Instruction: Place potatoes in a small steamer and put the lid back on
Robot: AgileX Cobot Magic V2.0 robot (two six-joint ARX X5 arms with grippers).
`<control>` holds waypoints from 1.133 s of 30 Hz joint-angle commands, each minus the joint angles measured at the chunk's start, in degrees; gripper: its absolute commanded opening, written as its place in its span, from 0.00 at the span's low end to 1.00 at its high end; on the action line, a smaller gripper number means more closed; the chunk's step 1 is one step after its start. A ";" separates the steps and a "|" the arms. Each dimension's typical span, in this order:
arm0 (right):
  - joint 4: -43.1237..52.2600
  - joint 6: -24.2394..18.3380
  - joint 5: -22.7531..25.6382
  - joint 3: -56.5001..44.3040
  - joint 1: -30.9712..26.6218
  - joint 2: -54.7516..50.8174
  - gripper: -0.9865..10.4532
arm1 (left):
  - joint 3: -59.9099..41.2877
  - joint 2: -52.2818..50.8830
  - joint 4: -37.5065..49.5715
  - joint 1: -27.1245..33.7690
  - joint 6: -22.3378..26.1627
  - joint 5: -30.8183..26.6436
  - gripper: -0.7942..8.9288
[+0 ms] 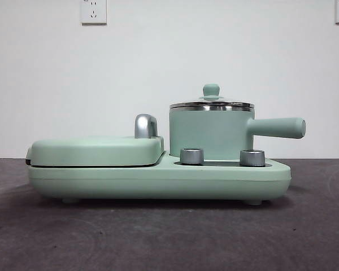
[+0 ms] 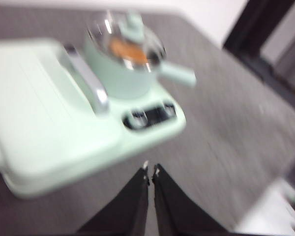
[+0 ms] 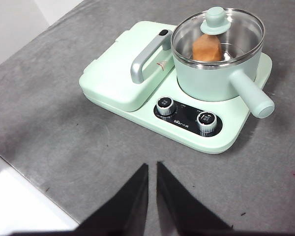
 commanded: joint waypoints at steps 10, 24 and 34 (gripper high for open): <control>0.61 -0.48 0.04 0.50 0.44 0.22 0.11 | -31.04 -21.09 21.84 19.12 3.10 -7.02 0.10; 0.63 -0.48 0.04 0.52 0.44 0.22 0.11 | -40.68 -24.41 23.93 21.22 4.13 -20.79 0.10; 0.63 -0.48 0.04 0.52 0.44 0.22 0.11 | -40.92 -24.41 24.50 21.31 4.26 -20.79 0.10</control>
